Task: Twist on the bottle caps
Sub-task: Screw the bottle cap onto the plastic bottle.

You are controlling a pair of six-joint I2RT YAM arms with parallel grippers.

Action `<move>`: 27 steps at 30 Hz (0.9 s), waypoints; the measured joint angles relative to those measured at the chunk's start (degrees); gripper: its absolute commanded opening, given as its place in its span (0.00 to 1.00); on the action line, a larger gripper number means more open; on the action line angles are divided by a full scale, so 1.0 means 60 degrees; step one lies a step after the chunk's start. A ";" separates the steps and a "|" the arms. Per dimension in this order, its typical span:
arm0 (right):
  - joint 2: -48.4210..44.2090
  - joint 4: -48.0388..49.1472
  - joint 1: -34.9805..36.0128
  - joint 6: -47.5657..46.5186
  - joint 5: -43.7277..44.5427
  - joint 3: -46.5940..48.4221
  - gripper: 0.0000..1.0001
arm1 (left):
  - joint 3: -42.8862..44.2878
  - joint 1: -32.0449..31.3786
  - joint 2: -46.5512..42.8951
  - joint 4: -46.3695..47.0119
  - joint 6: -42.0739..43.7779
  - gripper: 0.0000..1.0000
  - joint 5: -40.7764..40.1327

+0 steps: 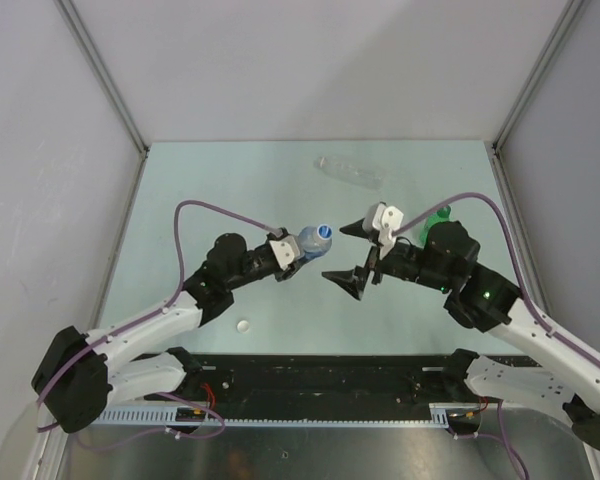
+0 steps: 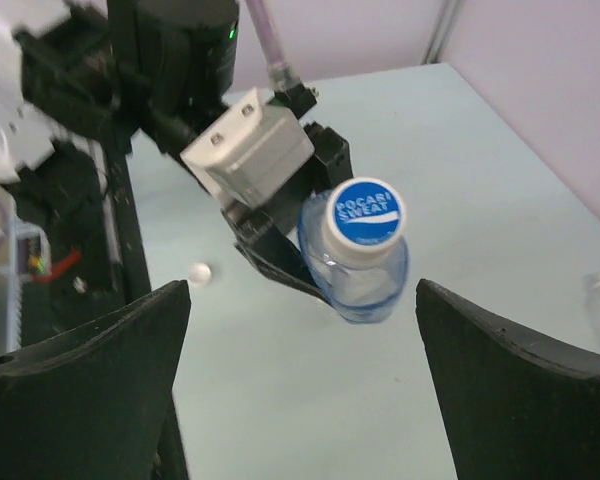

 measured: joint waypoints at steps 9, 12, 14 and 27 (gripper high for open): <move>-0.1053 -0.1657 0.0000 -0.3333 -0.0226 -0.0882 0.89 | 0.0007 0.0000 -0.0051 -0.2503 0.1934 0.00 0.2386; -0.1078 -0.1763 0.0000 -0.4095 -0.0627 -0.0965 0.79 | 0.0007 0.0000 0.0000 -0.3158 0.2412 0.00 0.2976; -0.1078 -0.1767 0.0000 -0.4404 -0.0954 -0.0965 0.74 | 0.0011 0.0000 0.0015 -0.3424 0.2645 0.00 0.3242; -0.0776 -0.2065 0.0157 -0.5257 -0.2965 -0.0962 0.58 | 0.0313 0.0000 0.0200 -0.4102 0.3078 0.00 0.3821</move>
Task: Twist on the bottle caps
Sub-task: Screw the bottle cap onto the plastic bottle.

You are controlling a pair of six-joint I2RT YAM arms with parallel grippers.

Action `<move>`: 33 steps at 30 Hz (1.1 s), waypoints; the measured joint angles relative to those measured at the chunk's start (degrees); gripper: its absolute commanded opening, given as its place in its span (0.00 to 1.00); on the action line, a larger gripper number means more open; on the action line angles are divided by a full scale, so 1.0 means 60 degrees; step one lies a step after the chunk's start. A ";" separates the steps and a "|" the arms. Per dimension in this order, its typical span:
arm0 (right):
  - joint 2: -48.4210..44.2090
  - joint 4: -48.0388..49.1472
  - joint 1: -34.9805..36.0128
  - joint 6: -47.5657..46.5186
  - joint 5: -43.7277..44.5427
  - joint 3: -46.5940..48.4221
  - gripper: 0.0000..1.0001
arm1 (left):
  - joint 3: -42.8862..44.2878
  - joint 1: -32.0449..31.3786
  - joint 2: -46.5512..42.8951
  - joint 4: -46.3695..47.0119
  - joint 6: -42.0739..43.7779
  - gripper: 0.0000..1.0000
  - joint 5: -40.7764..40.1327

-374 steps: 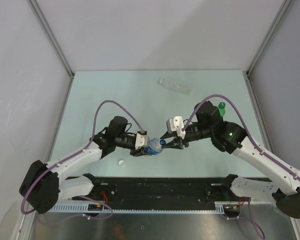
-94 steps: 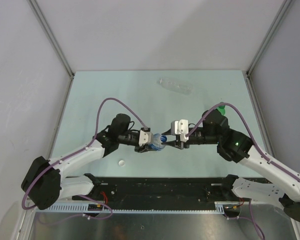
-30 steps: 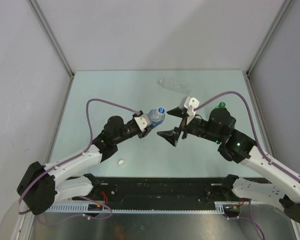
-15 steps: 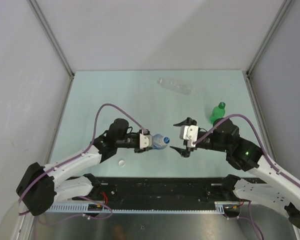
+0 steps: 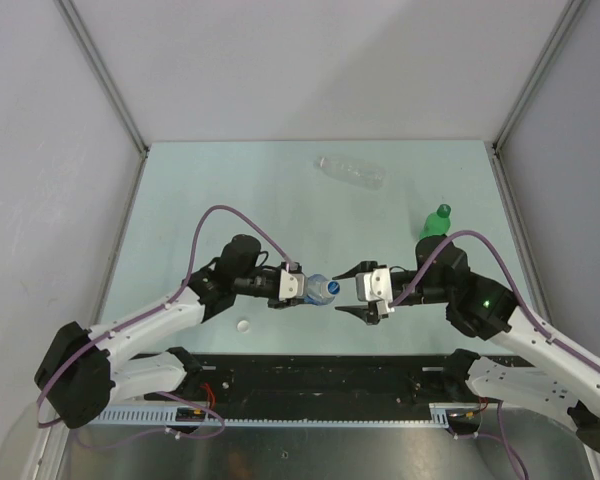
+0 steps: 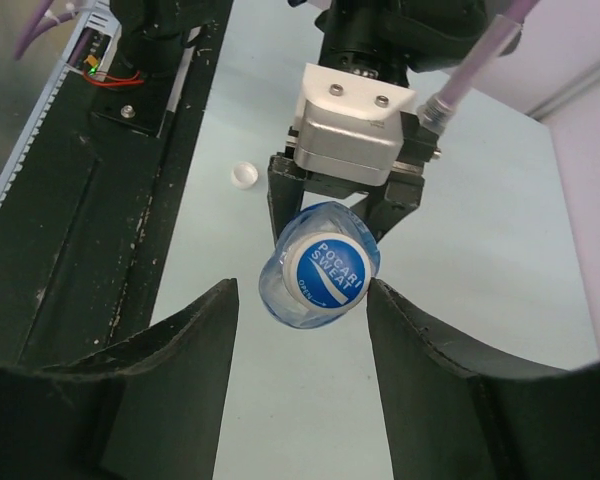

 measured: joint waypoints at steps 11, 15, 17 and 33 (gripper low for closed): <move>0.0379 0.0178 0.0044 0.0015 -0.0353 0.0036 0.56 | 0.0131 0.0000 0.0127 -0.0251 0.0076 0.00 0.0255; 0.0375 0.0299 0.0044 0.0127 -0.0455 0.0040 0.56 | 0.0146 0.0000 0.0131 -0.0353 0.0084 0.00 0.0277; 0.0364 0.0350 0.0055 0.0175 -0.0455 0.0040 0.56 | 0.0146 0.0000 0.0142 -0.0361 0.0087 0.00 0.0288; 0.0240 0.0532 0.0080 0.0426 -0.0353 0.0076 0.28 | 0.0215 0.0000 0.0200 -0.0630 0.0266 0.00 0.0430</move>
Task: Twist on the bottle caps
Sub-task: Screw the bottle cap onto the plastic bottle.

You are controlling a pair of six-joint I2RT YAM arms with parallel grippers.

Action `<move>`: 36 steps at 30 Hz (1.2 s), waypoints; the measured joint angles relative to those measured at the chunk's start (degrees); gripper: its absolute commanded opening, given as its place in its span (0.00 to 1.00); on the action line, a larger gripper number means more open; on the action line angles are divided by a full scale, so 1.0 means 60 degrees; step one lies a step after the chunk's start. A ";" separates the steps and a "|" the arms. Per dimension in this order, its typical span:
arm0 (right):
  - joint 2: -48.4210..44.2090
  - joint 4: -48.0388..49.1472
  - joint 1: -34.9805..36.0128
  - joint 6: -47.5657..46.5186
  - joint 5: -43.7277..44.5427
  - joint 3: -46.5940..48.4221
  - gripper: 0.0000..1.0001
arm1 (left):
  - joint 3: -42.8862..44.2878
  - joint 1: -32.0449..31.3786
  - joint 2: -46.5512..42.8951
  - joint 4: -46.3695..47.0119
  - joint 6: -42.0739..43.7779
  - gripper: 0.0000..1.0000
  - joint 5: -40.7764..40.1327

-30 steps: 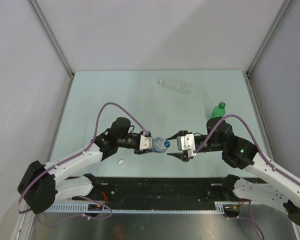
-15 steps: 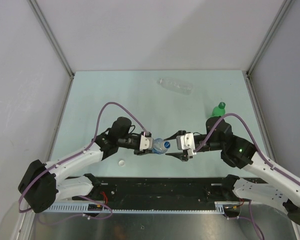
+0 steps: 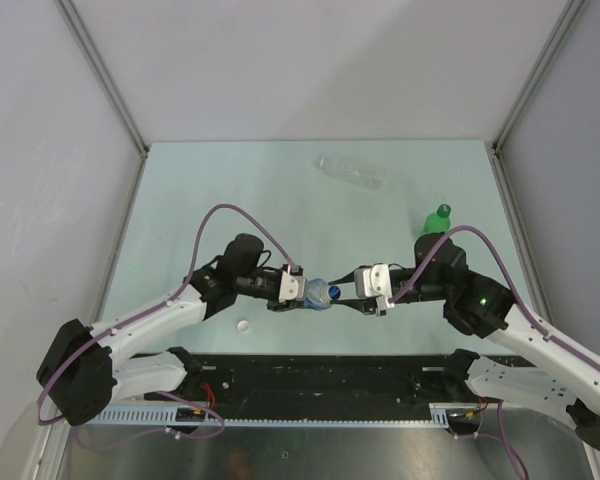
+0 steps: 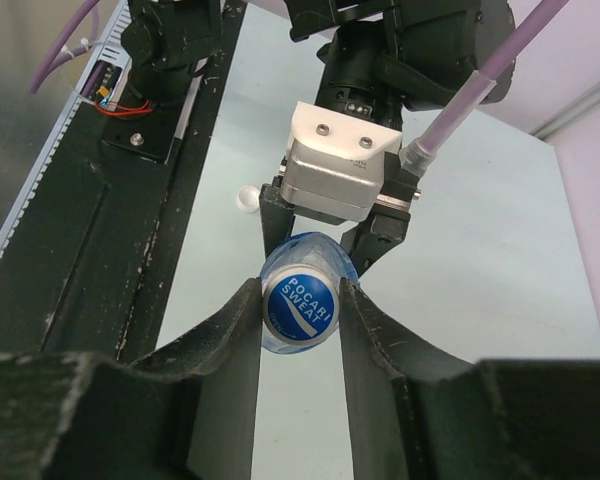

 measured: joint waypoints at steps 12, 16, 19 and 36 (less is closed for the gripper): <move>0.0739 0.0845 0.0007 0.2375 0.2215 0.0350 0.02 | 0.0685 0.0058 -0.0066 -0.0335 -0.0579 0.00 -0.1945; 0.1446 0.1548 0.0011 0.4102 0.3894 0.0546 0.00 | 0.0401 0.0142 -0.0393 0.0306 -0.1486 0.00 -0.3727; 0.2091 0.2160 0.0055 0.5741 0.5257 0.0656 0.00 | 0.0055 0.0160 -0.0561 0.0798 -0.2051 0.00 -0.4677; 0.4532 0.3650 -0.0510 1.2859 0.9628 0.0710 0.01 | -0.0776 -0.0219 -0.0317 0.2368 -0.2885 0.00 -0.8827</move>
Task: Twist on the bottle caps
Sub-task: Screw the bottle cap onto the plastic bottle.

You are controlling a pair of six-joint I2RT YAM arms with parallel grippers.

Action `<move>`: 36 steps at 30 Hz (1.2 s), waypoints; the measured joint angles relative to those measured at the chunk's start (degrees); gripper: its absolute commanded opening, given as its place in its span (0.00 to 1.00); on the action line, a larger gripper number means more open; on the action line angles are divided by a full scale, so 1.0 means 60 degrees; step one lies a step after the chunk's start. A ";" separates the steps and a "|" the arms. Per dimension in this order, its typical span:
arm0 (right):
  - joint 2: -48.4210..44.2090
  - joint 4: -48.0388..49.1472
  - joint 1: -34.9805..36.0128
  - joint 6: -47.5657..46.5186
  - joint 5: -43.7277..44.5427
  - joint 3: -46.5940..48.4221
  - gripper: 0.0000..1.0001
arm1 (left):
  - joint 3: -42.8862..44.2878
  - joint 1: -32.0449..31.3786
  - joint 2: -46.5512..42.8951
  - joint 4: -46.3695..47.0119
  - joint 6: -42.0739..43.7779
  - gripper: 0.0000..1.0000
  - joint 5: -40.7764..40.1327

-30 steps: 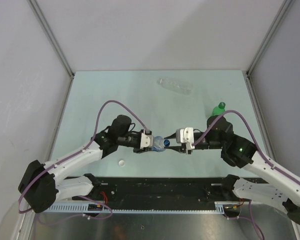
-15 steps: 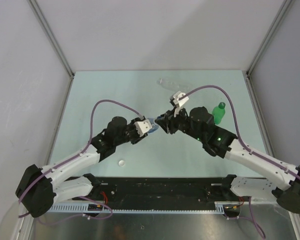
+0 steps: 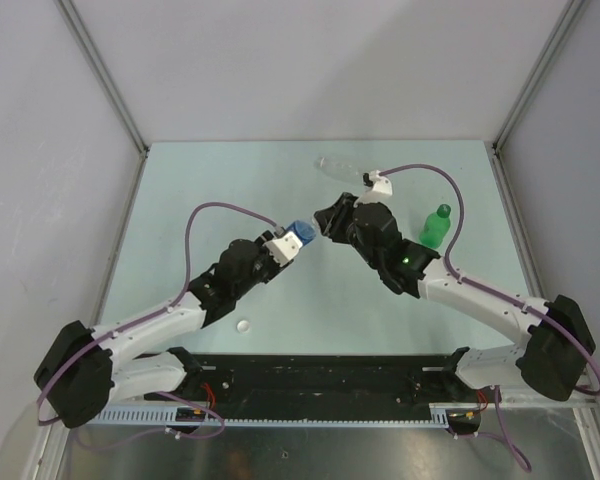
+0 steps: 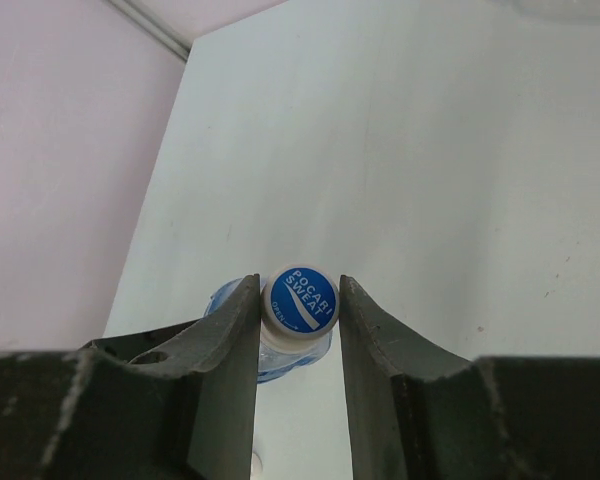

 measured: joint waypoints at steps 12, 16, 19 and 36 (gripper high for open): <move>-0.0659 -0.0004 -0.0062 -0.0678 0.0044 -0.0044 0.60 | -0.0004 -0.0146 0.0499 0.1293 -0.0175 0.00 0.0251; -0.1009 -0.0055 -0.0015 -0.1490 -0.0714 -0.0153 0.81 | -0.0011 -0.0251 0.0539 0.2160 -0.0459 0.00 0.0707; -0.1206 -0.0076 -0.0015 -0.2065 -0.1290 -0.0226 0.95 | -0.0015 -0.0280 0.0561 0.2601 -0.0663 0.00 0.0918; -0.3850 -0.1523 -0.0102 -0.4925 -0.2845 -0.0335 0.99 | -0.0299 0.0080 0.0350 0.3712 -0.1512 0.00 0.2750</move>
